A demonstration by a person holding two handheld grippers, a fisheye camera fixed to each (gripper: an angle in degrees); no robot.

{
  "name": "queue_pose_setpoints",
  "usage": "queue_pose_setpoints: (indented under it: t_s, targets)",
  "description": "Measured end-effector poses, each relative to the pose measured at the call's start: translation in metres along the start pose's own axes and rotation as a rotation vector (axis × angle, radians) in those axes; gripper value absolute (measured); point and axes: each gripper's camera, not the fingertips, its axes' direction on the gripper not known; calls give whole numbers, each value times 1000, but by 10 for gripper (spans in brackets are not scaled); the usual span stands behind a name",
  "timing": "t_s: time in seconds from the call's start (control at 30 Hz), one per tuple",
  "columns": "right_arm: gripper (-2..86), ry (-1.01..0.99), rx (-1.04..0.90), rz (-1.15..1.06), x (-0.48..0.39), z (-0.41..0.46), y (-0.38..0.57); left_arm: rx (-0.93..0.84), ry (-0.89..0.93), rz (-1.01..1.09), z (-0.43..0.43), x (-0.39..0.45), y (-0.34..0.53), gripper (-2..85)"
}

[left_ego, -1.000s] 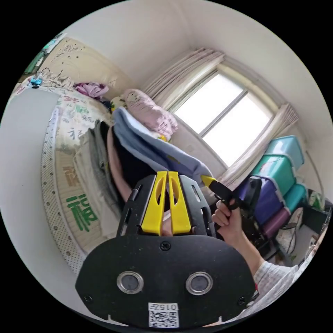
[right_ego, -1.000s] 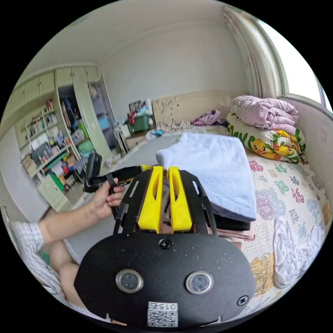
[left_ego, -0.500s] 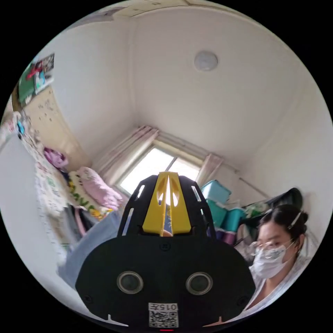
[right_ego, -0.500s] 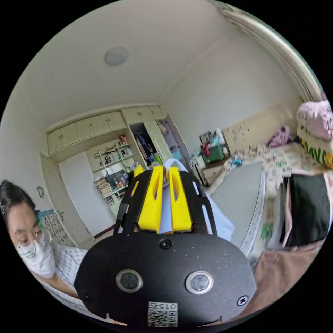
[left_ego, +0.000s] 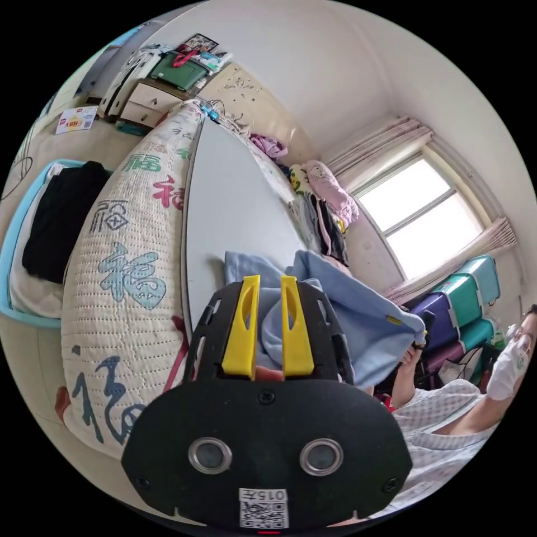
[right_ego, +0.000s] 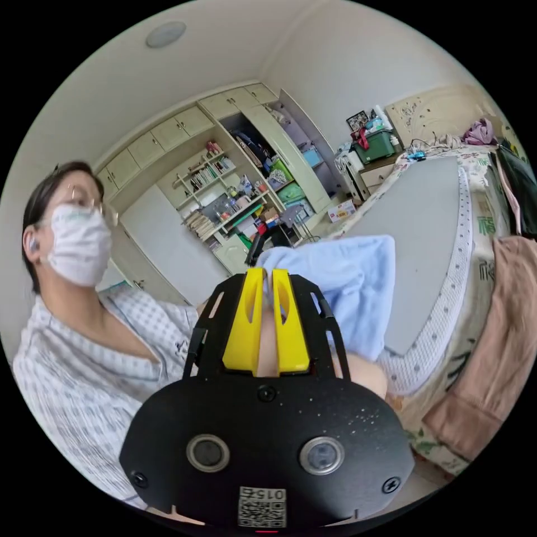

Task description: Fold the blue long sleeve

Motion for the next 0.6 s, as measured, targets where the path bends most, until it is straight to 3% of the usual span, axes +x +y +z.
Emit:
queue_pose_setpoints:
  t_s: [0.13,0.3,0.47,0.6]
  targets:
    - [41,23,-93,15,-31,10,54,-129,-137,109,41,40,-13,157]
    - [44,-28,-138,65,-35,26,98,-143,-245,156,67,82,-8,142]
    - [49,-18,33,157,-8,-8,99,-119,-294,161,61,113,15,125]
    - [43,209,104,129,-9,-17,95,6,-217,116,33,134,44,150]
